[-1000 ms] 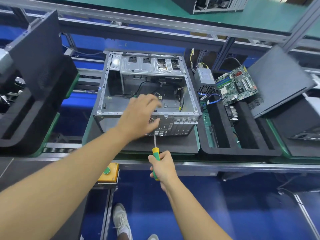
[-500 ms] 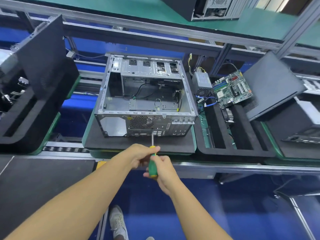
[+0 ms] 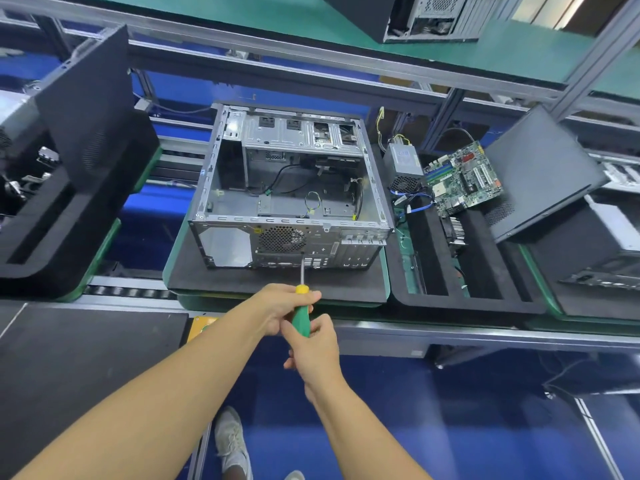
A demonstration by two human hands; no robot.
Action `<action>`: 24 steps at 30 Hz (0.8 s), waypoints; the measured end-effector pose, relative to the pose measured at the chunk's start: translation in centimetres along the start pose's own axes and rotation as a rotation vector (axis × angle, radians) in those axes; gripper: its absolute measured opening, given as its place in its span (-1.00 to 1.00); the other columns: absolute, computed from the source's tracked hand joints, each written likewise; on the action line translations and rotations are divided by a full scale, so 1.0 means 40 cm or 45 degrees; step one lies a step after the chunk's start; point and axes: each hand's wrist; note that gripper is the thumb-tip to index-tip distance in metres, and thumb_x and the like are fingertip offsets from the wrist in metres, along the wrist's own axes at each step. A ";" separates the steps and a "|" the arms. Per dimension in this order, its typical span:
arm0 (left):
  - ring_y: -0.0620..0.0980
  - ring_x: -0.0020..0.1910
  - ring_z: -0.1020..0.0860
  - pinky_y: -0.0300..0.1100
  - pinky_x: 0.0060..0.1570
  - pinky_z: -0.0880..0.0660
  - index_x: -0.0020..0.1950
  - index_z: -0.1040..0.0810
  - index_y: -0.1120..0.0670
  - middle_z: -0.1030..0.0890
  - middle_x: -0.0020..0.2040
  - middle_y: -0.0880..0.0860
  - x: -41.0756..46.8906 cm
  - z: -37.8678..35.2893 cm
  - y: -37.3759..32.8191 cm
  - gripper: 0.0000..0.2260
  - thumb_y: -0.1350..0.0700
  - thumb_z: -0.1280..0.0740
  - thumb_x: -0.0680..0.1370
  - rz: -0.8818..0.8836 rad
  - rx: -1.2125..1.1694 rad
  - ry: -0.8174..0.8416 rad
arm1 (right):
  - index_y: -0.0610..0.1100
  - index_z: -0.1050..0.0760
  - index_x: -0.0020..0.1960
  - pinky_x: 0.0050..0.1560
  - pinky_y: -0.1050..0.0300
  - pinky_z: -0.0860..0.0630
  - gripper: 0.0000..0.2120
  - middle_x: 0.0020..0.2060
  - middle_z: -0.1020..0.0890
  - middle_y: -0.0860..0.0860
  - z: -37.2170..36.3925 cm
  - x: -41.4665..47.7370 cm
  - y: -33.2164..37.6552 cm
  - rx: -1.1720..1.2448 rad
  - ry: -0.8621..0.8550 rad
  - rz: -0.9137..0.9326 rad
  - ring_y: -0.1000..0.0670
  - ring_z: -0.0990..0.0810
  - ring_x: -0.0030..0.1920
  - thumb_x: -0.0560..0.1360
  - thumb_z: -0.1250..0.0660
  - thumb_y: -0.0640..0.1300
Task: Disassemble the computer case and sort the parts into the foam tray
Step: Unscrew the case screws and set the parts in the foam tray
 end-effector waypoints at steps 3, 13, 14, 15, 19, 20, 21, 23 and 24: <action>0.04 -0.11 -0.68 -0.03 -0.12 -0.65 0.14 -0.61 0.23 -0.69 -0.06 0.16 0.011 0.012 0.003 -0.66 0.14 -0.56 0.44 -0.029 -0.028 -0.019 | -0.19 -0.40 0.10 -0.36 0.12 -0.55 -0.61 -0.18 -0.53 -0.10 0.002 -0.008 0.002 0.225 0.126 -0.125 0.05 -0.51 -0.36 0.54 -0.43 0.09; 0.07 0.15 -0.66 -0.02 0.13 -0.56 0.25 -0.50 0.24 -0.69 0.14 0.14 0.012 0.054 0.034 -0.61 0.07 -0.42 0.50 -0.102 -0.265 0.293 | -0.29 -0.47 0.11 -0.34 0.09 -0.58 -0.74 -0.28 -0.59 -0.16 0.025 -0.005 -0.024 0.602 0.150 -0.247 0.00 -0.53 -0.35 0.63 -0.32 -0.06; 0.07 0.19 -0.64 0.02 0.15 -0.55 0.27 -0.48 0.21 -0.68 0.17 0.12 0.014 0.055 0.039 -0.64 0.06 -0.39 0.55 -0.103 -0.250 0.320 | -0.27 -0.46 0.09 -0.34 0.08 -0.59 -0.75 -0.27 -0.56 -0.14 0.023 -0.004 -0.026 0.573 0.102 -0.230 0.01 -0.51 -0.34 0.61 -0.36 -0.07; 0.07 0.21 -0.62 0.04 0.13 -0.56 0.28 -0.47 0.19 -0.67 0.19 0.10 0.014 0.053 0.042 -0.66 0.04 -0.36 0.59 -0.103 -0.220 0.327 | -0.25 -0.44 0.06 -0.33 0.08 -0.59 -0.75 -0.25 -0.53 -0.14 0.022 -0.003 -0.029 0.541 0.068 -0.208 0.01 -0.49 -0.31 0.59 -0.39 -0.08; 0.02 -0.14 -0.65 -0.10 -0.22 -0.59 0.13 -0.58 0.19 -0.66 -0.05 0.09 0.003 0.026 0.038 -0.58 -0.05 -0.51 0.41 -0.117 -0.008 0.183 | -0.19 -0.37 0.03 -0.28 0.12 -0.59 -0.72 -0.16 -0.44 -0.06 0.014 -0.003 -0.021 0.316 -0.010 -0.049 0.09 -0.51 -0.29 0.55 -0.45 -0.10; -0.01 -0.22 -0.65 -0.14 -0.27 -0.58 0.09 -0.61 0.20 -0.66 -0.14 0.08 0.002 0.022 0.038 -0.58 -0.04 -0.55 0.37 -0.129 0.016 0.139 | -0.18 -0.37 0.05 -0.27 0.11 -0.60 -0.71 -0.16 -0.46 -0.04 0.013 -0.003 -0.021 0.229 -0.036 -0.012 0.13 -0.53 -0.35 0.53 -0.46 -0.08; -0.03 -0.26 -0.66 -0.15 -0.28 -0.59 0.07 -0.63 0.21 -0.67 -0.20 0.08 0.004 0.022 0.039 -0.61 -0.01 -0.56 0.37 -0.135 0.012 0.104 | -0.15 -0.38 0.06 -0.24 0.08 -0.62 -0.69 -0.16 -0.49 -0.02 0.014 -0.003 -0.022 0.149 -0.064 0.011 0.15 -0.54 -0.40 0.52 -0.47 -0.05; -0.01 -0.25 -0.69 -0.12 -0.26 -0.61 0.05 -0.65 0.23 -0.70 -0.22 0.09 0.010 0.022 0.041 -0.70 0.08 -0.56 0.42 -0.144 -0.044 0.079 | -0.11 -0.41 0.10 -0.19 0.04 -0.64 -0.68 -0.12 -0.53 -0.03 0.017 -0.008 -0.020 0.114 -0.062 -0.019 0.14 -0.55 -0.43 0.53 -0.45 0.02; 0.01 -0.23 -0.69 -0.10 -0.24 -0.62 0.02 -0.65 0.24 -0.70 -0.20 0.12 0.012 0.021 0.042 -0.74 0.12 -0.54 0.44 -0.149 -0.081 0.085 | -0.13 -0.44 0.13 -0.20 0.02 -0.64 -0.67 -0.13 -0.53 -0.05 0.019 -0.010 -0.019 0.200 -0.013 -0.083 0.11 -0.54 -0.40 0.55 -0.42 0.06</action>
Point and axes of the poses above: each hand's wrist, its own x-axis towards the middle knuckle, its own z-axis out of the back of the hand, y = z × x
